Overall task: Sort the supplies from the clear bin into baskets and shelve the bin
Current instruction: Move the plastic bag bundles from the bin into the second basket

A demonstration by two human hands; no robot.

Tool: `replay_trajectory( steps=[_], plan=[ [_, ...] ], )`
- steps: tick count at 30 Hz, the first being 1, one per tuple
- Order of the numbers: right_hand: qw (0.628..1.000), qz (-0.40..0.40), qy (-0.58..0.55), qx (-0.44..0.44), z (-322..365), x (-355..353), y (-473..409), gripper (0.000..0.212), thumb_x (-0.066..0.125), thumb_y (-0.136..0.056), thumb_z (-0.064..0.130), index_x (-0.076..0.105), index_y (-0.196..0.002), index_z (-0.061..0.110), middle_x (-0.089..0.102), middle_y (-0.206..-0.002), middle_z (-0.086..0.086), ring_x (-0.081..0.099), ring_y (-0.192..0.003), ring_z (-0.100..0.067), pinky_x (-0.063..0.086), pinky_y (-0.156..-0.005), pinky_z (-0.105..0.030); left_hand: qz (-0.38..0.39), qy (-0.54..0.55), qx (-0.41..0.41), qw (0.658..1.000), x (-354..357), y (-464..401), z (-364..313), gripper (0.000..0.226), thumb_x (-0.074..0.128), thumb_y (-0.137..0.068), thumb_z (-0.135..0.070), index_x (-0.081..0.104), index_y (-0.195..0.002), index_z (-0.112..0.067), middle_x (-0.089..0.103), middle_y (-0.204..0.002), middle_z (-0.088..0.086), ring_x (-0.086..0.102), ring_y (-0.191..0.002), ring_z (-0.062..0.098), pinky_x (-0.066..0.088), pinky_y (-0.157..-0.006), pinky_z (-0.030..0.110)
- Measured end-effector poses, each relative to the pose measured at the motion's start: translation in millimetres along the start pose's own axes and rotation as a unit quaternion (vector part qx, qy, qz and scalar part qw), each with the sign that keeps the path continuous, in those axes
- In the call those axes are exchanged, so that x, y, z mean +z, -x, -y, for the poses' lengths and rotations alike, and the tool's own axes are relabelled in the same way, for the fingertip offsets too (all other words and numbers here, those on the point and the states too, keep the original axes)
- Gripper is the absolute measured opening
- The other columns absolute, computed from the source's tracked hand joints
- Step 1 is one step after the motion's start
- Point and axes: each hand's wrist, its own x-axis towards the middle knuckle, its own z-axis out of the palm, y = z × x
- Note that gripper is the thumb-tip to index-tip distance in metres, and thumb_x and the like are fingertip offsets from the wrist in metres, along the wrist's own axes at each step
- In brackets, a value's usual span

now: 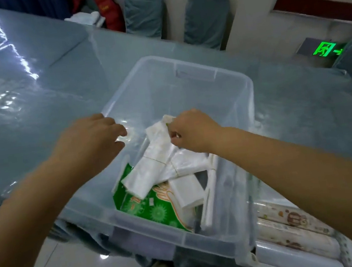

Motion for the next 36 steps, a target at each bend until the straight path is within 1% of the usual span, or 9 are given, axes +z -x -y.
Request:
replay_trajectory(
  steps=[6, 13, 16, 20, 23, 26, 30, 33, 36],
  plan=[
    [0.978, 0.177, 0.083, -0.074, 26.5, 59.9, -50.2, 0.024, 0.051, -0.089, 0.022, 0.060, -0.111, 0.017, 0.061, -0.114, -0.008, 0.055, -0.103, -0.027, 0.045, -0.082, -0.037, 0.003, 0.031, 0.090, 0.995, 14.4, -7.7, 34.9, 0.022, 0.065, -0.082, -0.025, 0.070, -0.103, -0.021, 0.071, -0.099, 0.003, 0.060, -0.097, 0.028, 0.040, -0.084, 0.036],
    [0.966, 0.239, 0.084, -0.056, 43.0, 106.7, -78.7, 0.060, 0.057, -0.085, 0.022, 0.033, -0.140, 0.025, 0.042, -0.142, -0.002, 0.044, -0.117, -0.030, 0.037, -0.091, -0.040, -0.021, 0.123, 0.079, 0.989, 20.3, -7.3, 45.3, 0.018, 0.060, -0.084, -0.029, 0.070, -0.099, -0.024, 0.069, -0.096, -0.002, 0.058, -0.095, 0.021, 0.034, -0.082, 0.032],
    [0.957, 0.241, 0.147, -0.063, 46.0, 105.7, -88.5, 0.052, 0.061, -0.082, 0.034, 0.045, -0.130, 0.023, 0.048, -0.131, -0.006, 0.047, -0.111, -0.029, 0.038, -0.090, -0.040, -0.019, 0.125, 0.081, 0.989, 23.6, -7.0, 47.3, 0.021, 0.057, -0.086, -0.032, 0.069, -0.101, -0.026, 0.068, -0.099, -0.005, 0.056, -0.097, 0.019, 0.032, -0.083, 0.030],
    [0.954, 0.234, 0.178, -0.057, 38.3, 83.5, -95.3, 0.020, 0.057, -0.084, 0.034, 0.064, -0.098, 0.021, 0.061, -0.105, -0.006, 0.051, -0.097, -0.026, 0.034, -0.086, -0.040, -0.033, 0.154, 0.074, 0.985, 24.7, -7.3, 48.6, 0.019, 0.059, -0.085, -0.030, 0.070, -0.098, -0.023, 0.069, -0.094, -0.003, 0.057, -0.093, 0.019, 0.030, -0.082, 0.029],
    [0.944, 0.304, 0.127, -0.009, 20.8, 63.1, -88.7, 0.022, 0.063, -0.079, 0.038, 0.053, -0.066, 0.023, 0.058, -0.078, 0.003, 0.049, -0.081, -0.022, 0.037, -0.078, -0.037, -0.035, 0.156, 0.076, 0.984, 25.6, -6.9, 48.3, 0.018, 0.060, -0.085, -0.029, 0.071, -0.097, -0.022, 0.069, -0.092, -0.003, 0.057, -0.092, 0.019, 0.028, -0.081, 0.028],
    [0.942, 0.326, 0.053, 0.060, 3.1, 62.6, -71.2, 0.018, 0.070, -0.074, 0.040, 0.063, -0.084, 0.027, 0.061, -0.088, 0.002, 0.054, -0.084, -0.020, 0.048, -0.082, -0.038, -0.038, 0.146, 0.083, 0.985, 25.7, -7.7, 47.8, 0.015, 0.062, -0.083, -0.026, 0.072, -0.093, -0.020, 0.070, -0.089, -0.002, 0.059, -0.089, 0.021, 0.031, -0.080, 0.030],
    [0.945, 0.313, 0.017, 0.090, -2.6, 88.6, -48.3, 0.040, 0.068, -0.076, 0.043, 0.058, -0.110, 0.022, 0.054, -0.109, -0.003, 0.050, -0.093, -0.021, 0.045, -0.084, -0.037, -0.038, 0.122, 0.092, 0.987, 25.9, -8.0, 46.3, 0.012, 0.064, -0.082, -0.023, 0.073, -0.088, -0.018, 0.070, -0.085, -0.001, 0.061, -0.085, 0.024, 0.034, -0.078, 0.033],
    [0.943, 0.316, -0.013, 0.107, -2.7, 98.9, -46.9, 0.049, 0.069, -0.075, 0.041, 0.054, -0.116, 0.019, 0.051, -0.115, -0.005, 0.051, -0.091, -0.022, 0.042, -0.077, -0.034, -0.047, 0.119, 0.095, 0.987, 26.3, -8.5, 46.4, 0.012, 0.063, -0.082, -0.023, 0.073, -0.088, -0.018, 0.070, -0.084, -0.002, 0.060, -0.085, 0.023, 0.030, -0.075, 0.030],
    [0.938, 0.325, -0.016, 0.117, -1.4, 98.4, -46.2, 0.042, 0.072, -0.071, 0.044, 0.053, -0.102, 0.024, 0.055, -0.110, -0.004, 0.051, -0.082, -0.020, 0.039, -0.070, -0.033, -0.053, 0.123, 0.094, 0.987, 26.2, -8.3, 46.8, 0.013, 0.062, -0.083, -0.023, 0.073, -0.089, -0.019, 0.070, -0.085, -0.002, 0.060, -0.086, 0.023, 0.028, -0.076, 0.029]
  ],
)
